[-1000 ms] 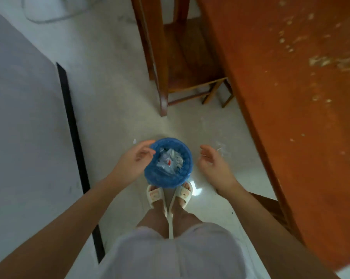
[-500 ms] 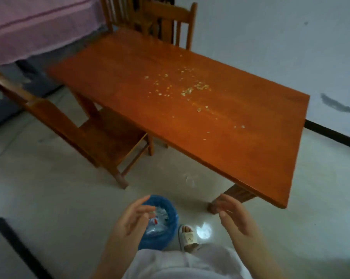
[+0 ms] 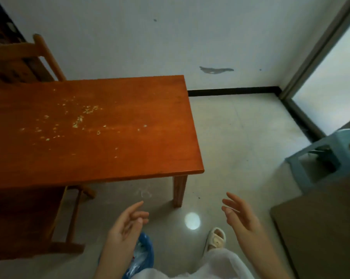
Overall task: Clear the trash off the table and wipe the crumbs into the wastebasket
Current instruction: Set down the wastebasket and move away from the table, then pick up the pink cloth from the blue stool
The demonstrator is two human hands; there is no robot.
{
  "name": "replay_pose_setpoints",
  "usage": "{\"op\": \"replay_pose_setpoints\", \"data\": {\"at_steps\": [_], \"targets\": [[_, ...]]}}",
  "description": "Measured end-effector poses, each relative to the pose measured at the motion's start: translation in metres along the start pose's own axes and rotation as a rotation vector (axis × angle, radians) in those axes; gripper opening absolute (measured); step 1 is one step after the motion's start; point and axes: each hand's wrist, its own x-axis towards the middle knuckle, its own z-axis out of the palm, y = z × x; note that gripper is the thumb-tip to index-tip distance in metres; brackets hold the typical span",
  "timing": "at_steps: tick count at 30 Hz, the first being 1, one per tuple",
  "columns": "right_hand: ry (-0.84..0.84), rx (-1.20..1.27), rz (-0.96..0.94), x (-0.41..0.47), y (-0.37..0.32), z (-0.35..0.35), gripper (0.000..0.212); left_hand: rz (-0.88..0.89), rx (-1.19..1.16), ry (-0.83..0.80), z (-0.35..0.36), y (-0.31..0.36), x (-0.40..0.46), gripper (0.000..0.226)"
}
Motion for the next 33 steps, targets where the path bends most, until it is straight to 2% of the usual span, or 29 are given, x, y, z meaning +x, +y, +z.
{"op": "replay_pose_setpoints", "data": {"at_steps": [1, 3, 4, 6, 7, 15, 19, 21, 25, 28, 30, 33], "targets": [[0.027, 0.017, 0.011, 0.002, 0.000, -0.012, 0.037, -0.002, 0.010, -0.029, 0.013, 0.006, 0.008, 0.036], [0.106, 0.050, 0.015, 0.013, 0.009, -0.039, 0.069, -0.005, 0.022, -0.090, 0.044, 0.019, 0.026, 0.035], [0.144, 0.072, 0.021, 0.020, 0.012, -0.054, 0.069, 0.000, 0.024, -0.113, 0.062, 0.025, 0.037, 0.035], [0.172, 0.121, 0.048, 0.037, 0.013, -0.087, 0.035, 0.013, 0.031, -0.153, 0.103, 0.039, 0.059, 0.033], [0.184, 0.136, 0.055, 0.047, 0.014, -0.106, 0.027, 0.023, 0.035, -0.173, 0.126, 0.048, 0.070, 0.031], [0.413, 0.186, 0.103, 0.113, 0.025, -0.255, 0.032, 0.035, 0.115, -0.403, 0.292, 0.113, 0.124, 0.029], [0.440, 0.245, 0.165, 0.149, 0.031, -0.295, 0.033, 0.049, 0.128, -0.418, 0.344, 0.128, 0.164, 0.034], [0.443, 0.269, 0.189, 0.172, 0.035, -0.309, 0.033, 0.040, 0.137, -0.422, 0.369, 0.132, 0.188, 0.028], [0.554, 0.338, 0.217, 0.233, 0.040, -0.343, 0.031, 0.024, 0.187, -0.507, 0.433, 0.158, 0.248, 0.027], [0.653, 0.368, 0.217, 0.291, 0.035, -0.381, 0.030, 0.097, 0.231, -0.595, 0.494, 0.187, 0.310, 0.026], [0.705, 0.395, 0.218, 0.326, 0.029, -0.406, 0.030, 0.146, 0.261, -0.646, 0.534, 0.210, 0.353, 0.033], [0.765, 0.416, 0.200, 0.373, 0.006, -0.440, 0.027, 0.196, 0.289, -0.715, 0.594, 0.256, 0.403, 0.029]]}}
